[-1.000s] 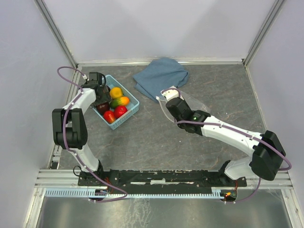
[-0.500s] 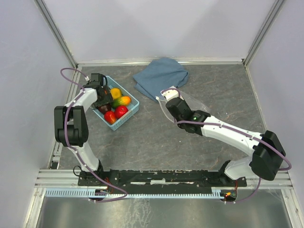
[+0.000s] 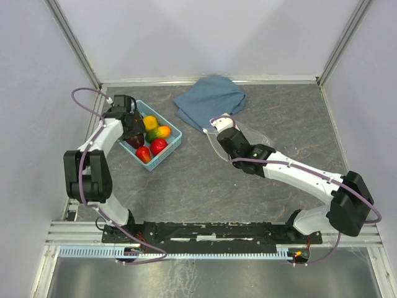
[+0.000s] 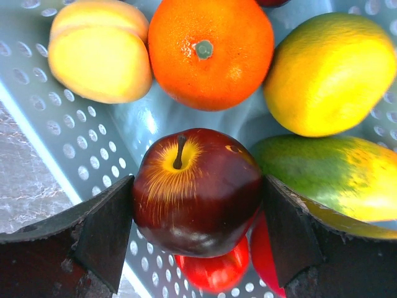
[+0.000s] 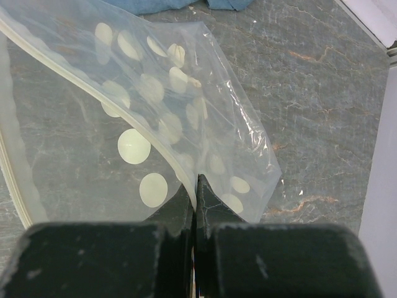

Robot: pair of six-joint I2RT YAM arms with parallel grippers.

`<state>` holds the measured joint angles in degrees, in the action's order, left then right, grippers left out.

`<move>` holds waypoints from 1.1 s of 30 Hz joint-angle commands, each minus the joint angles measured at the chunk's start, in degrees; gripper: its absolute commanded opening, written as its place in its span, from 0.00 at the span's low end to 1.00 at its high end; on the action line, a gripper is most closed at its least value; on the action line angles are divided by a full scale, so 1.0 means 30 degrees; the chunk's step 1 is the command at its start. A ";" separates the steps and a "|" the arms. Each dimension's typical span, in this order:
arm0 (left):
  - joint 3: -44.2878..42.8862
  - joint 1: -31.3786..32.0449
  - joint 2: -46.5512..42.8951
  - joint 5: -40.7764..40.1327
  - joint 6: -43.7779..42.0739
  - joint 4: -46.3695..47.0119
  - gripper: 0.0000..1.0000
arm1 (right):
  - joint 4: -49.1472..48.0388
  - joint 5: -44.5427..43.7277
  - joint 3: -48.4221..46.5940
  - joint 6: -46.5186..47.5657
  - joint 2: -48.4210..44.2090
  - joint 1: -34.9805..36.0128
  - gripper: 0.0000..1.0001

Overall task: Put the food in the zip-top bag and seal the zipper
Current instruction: Pick up the fake fruit from the bin.

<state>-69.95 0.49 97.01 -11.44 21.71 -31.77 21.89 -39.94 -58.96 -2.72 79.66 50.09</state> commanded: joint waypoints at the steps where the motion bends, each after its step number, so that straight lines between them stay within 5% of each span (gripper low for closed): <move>1: 0.0204 0.0155 -0.2497 0.0725 0.0130 0.0066 0.58 | 0.0116 0.0157 -0.0823 -0.0310 -0.0687 -0.0099 0.01; 15: 0.3919 0.2019 -0.8311 0.5476 0.3259 0.2965 0.55 | 0.0935 0.0440 -0.1845 -0.1081 -0.0186 -0.0059 0.02; 33: 0.9088 0.7432 -1.2589 0.6847 0.9934 1.1507 0.51 | 0.1372 0.1873 -0.3149 -0.4144 0.1532 -0.0025 0.02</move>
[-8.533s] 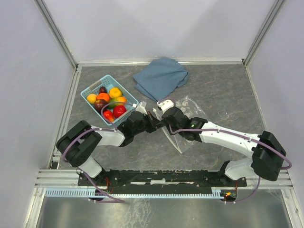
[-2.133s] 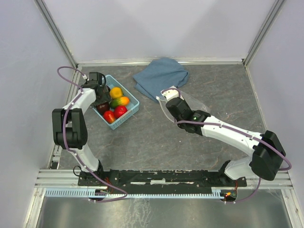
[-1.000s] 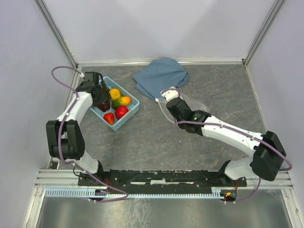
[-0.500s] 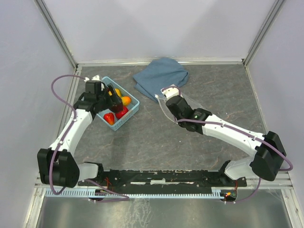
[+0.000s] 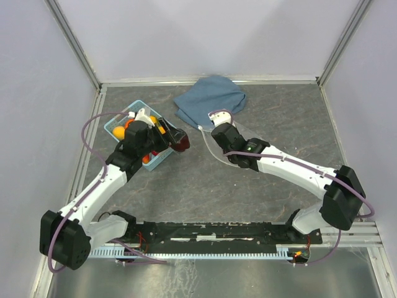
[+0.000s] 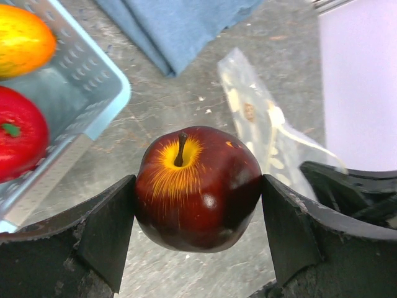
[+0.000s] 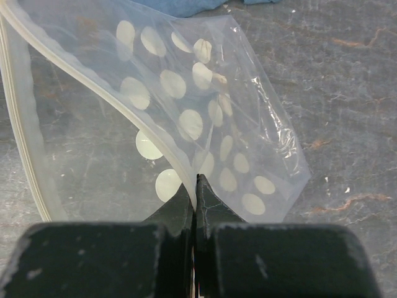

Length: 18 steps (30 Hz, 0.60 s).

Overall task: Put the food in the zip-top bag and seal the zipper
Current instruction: Pick up the fake fruit from the bin, then place the fake fruit in the zipper food storage bag.

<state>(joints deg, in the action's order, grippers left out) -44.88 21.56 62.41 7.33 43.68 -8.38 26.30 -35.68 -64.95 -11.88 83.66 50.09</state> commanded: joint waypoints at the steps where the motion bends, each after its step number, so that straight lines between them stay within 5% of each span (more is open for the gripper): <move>1: 0.0929 0.0541 -0.1234 0.0561 0.2992 0.4066 0.51 | -0.0097 0.0576 -0.1251 -0.1172 0.0318 -0.0025 0.02; 18: 0.2945 0.4010 -0.0950 -0.1936 0.6362 0.9829 0.49 | -0.0009 0.2490 -0.2185 -0.2490 0.0532 0.0033 0.02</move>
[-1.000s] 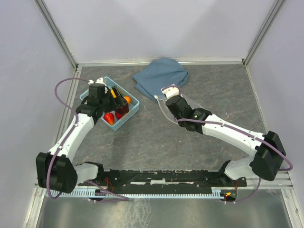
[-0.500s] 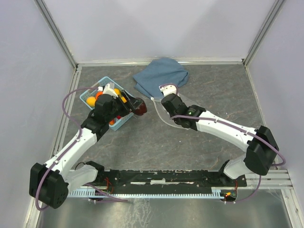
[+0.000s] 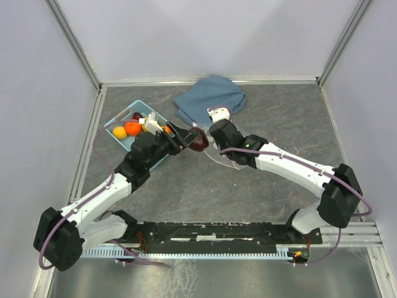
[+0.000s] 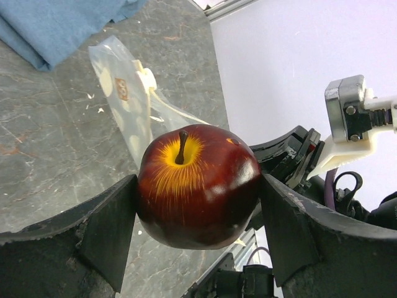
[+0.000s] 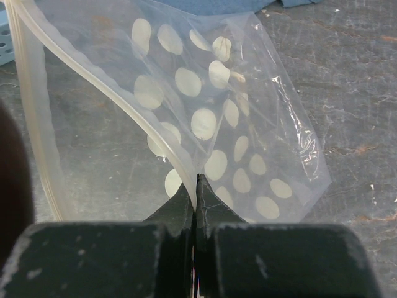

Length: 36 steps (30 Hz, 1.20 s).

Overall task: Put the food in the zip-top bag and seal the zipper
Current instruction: Place the fake fruit in the zipper food storage bag.

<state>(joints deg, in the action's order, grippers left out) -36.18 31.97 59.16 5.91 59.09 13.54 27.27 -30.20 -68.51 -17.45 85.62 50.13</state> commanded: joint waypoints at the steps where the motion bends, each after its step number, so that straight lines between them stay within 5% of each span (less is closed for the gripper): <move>1: 0.0185 0.0639 0.0169 -0.1735 0.1313 0.2782 0.49 | -0.0329 0.0833 -0.1048 -0.0716 -0.0186 0.0015 0.02; 23: 0.0266 0.2946 0.1684 -0.6330 -0.1118 0.0837 0.54 | -0.0727 0.2317 -0.1172 -0.1300 -0.1273 0.0018 0.02; 36: -0.1613 0.4340 0.2477 -0.6562 -0.1949 -0.0623 0.82 | -0.1174 0.2494 -0.0742 -0.1400 -0.1337 0.0019 0.02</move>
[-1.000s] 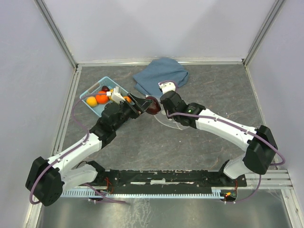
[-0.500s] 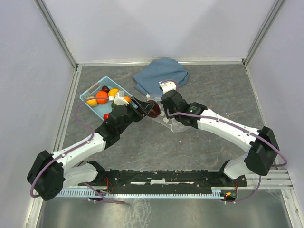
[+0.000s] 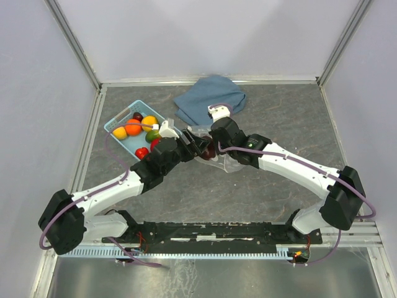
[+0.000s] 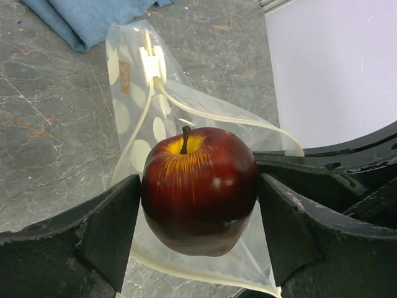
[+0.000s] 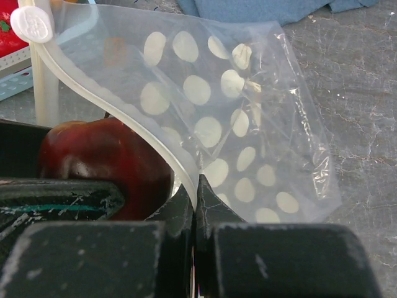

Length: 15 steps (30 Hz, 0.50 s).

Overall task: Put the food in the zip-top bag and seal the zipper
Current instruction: Place the fake fruit in the zipper food storage bag.

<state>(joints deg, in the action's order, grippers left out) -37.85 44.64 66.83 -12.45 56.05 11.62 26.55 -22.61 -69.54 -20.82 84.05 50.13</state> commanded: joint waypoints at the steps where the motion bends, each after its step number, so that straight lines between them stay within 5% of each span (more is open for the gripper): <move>1: -0.1197 0.0093 -0.0096 -0.0318 -0.0909 -0.0123 0.84 | -0.0938 -0.0063 -0.0334 -0.0276 -0.0827 0.0019 0.02; 6: -0.1992 0.0107 -0.0322 -0.0343 -0.1325 -0.1382 0.96 | -0.0883 -0.0319 -0.0233 -0.0339 -0.0909 -0.0010 0.02; 15: -0.3795 0.0075 -0.1745 -0.1402 -0.3297 -0.5449 1.00 | -0.0434 -0.1357 -0.0275 0.0104 -0.1396 -0.0204 0.02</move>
<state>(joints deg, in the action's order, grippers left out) -44.01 44.75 64.45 -13.37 52.45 1.39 26.61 -23.57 -69.52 -20.97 83.13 50.09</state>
